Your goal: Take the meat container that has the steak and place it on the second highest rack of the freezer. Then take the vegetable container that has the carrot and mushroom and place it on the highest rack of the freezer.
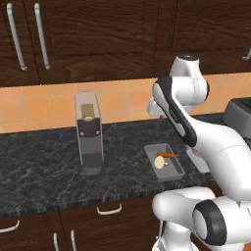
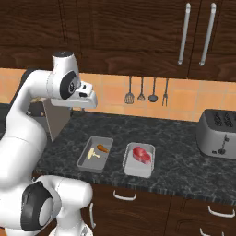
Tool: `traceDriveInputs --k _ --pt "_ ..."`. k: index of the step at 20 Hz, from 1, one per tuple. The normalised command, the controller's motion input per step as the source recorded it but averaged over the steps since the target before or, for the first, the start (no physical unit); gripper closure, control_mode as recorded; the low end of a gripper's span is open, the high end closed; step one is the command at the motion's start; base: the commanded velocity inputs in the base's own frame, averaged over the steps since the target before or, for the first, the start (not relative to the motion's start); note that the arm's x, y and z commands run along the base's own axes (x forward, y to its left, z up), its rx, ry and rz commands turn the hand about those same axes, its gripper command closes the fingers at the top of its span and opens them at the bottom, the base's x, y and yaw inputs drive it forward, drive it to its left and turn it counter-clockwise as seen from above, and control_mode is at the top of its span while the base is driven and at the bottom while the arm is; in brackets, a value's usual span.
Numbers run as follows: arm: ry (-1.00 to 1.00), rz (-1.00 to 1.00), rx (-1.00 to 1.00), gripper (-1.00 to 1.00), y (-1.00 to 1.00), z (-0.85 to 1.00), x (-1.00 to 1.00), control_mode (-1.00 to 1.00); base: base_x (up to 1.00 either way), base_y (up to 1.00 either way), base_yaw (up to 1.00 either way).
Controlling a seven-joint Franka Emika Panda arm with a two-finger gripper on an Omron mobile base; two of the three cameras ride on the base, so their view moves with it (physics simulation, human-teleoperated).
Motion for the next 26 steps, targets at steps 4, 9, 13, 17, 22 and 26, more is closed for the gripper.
traceDriveInputs --k 4,9,13,17,22,26 --pt "-0.05 -0.06 0.04 -1.00 -0.48 -0.02 -0.26 -1.00 0.00 0.00 0.00" --pt "-0.06 -0.34 0.03 -1.00 -0.80 -0.61 -0.76 -1.00 0.00 0.00 0.00" --pt "0.01 -0.38 0.08 -1.00 -0.94 -0.62 -0.41 -1.00 0.00 0.00 0.00" --pt "0.04 -0.57 0.17 -1.00 -1.00 -0.52 -0.01 -1.00 0.00 0.00 0.00" --pt "0.08 -0.65 0.31 -1.00 -0.95 -0.29 -0.01 -1.00 0.00 0.00 0.00" --pt "0.16 -0.55 0.47 -1.00 -0.97 -0.04 -0.11 -1.00 0.00 0.00 0.00"
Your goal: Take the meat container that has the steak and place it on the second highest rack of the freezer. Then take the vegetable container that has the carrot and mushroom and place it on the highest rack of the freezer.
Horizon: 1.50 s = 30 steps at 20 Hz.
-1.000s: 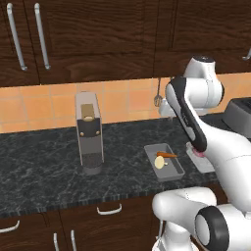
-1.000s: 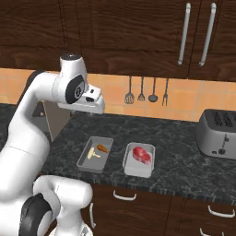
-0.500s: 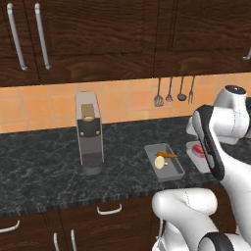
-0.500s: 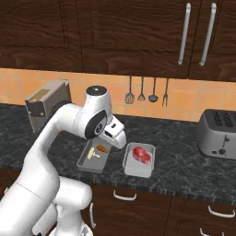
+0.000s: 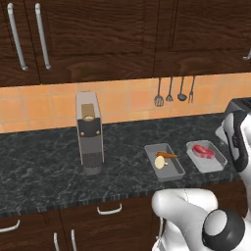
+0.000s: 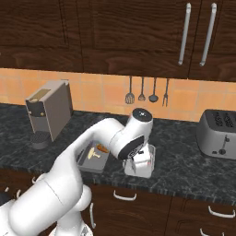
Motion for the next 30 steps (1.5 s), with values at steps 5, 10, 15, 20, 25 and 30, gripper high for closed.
traceDriveInputs --k 5,10,15,20,25,30 --pt "0.07 -0.42 0.04 -1.00 -0.22 -0.65 0.07 -1.00 0.00 0.00 0.00" --pt "0.02 -0.09 0.00 -1.00 0.04 -0.36 0.29 -1.00 0.00 0.00 0.00" --pt "0.01 0.00 0.00 -1.00 0.13 -0.50 0.14 -1.00 0.00 0.00 0.00" --pt "0.00 0.01 0.00 -1.00 0.05 -0.32 0.00 -1.00 0.00 0.00 0.00" --pt "0.00 0.00 0.00 -1.00 0.00 -0.20 0.16 -1.00 0.00 0.00 0.00" --pt "0.00 0.00 0.00 -1.00 0.00 -0.19 0.08 -1.00 0.00 0.00 0.00"
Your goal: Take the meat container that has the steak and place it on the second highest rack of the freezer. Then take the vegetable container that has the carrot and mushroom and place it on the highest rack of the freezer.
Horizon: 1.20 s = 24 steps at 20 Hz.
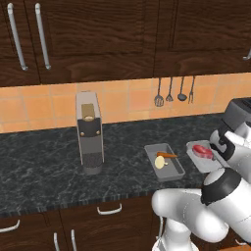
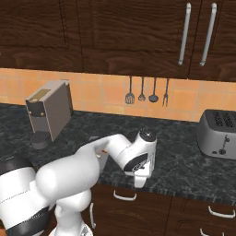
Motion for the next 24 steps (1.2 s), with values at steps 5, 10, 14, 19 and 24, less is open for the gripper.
traceDriveInputs --k 5,10,14,19,24 --pt "0.00 0.00 0.00 -1.00 0.00 -0.17 0.15 -1.00 0.00 0.00 0.00" --pt "0.00 0.00 0.00 -1.00 0.00 -0.16 0.13 -1.00 0.00 0.00 0.00" --pt "0.00 0.00 0.00 1.00 0.00 -0.20 0.00 -1.00 0.00 0.00 0.00" --pt "0.00 0.00 0.00 1.00 0.00 -0.20 0.00 -1.00 0.00 0.00 0.00" --pt "0.00 0.00 0.00 1.00 0.01 -0.04 0.00 -1.00 0.00 0.00 0.00"
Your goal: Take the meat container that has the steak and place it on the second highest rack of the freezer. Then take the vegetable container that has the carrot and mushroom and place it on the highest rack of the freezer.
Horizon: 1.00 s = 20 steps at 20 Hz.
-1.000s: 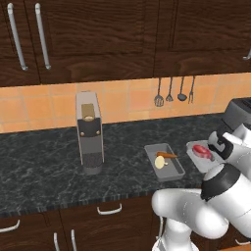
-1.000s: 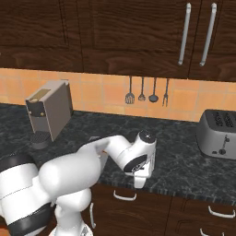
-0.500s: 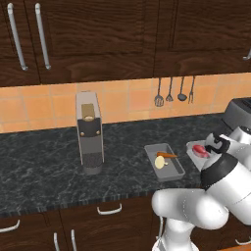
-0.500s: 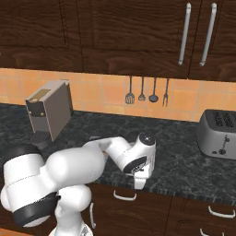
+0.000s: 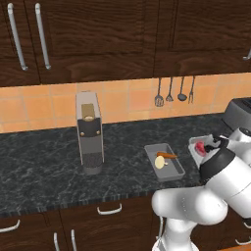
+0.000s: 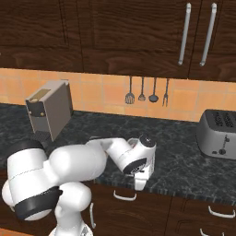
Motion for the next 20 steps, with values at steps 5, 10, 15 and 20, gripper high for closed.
traceDriveInputs --k 5,10,15,20 --pt "0.00 0.00 -0.03 1.00 0.00 0.49 0.00 -1.00 0.00 0.00 0.00" --pt "0.02 0.00 0.00 1.00 0.00 0.68 0.00 -1.00 0.00 0.00 0.00" --pt "-0.03 -0.13 -0.05 1.00 0.58 0.55 -0.20 -1.00 0.00 0.00 0.00" --pt "0.01 -0.26 -0.13 1.00 0.78 0.70 -0.09 -1.00 0.00 0.00 0.00"
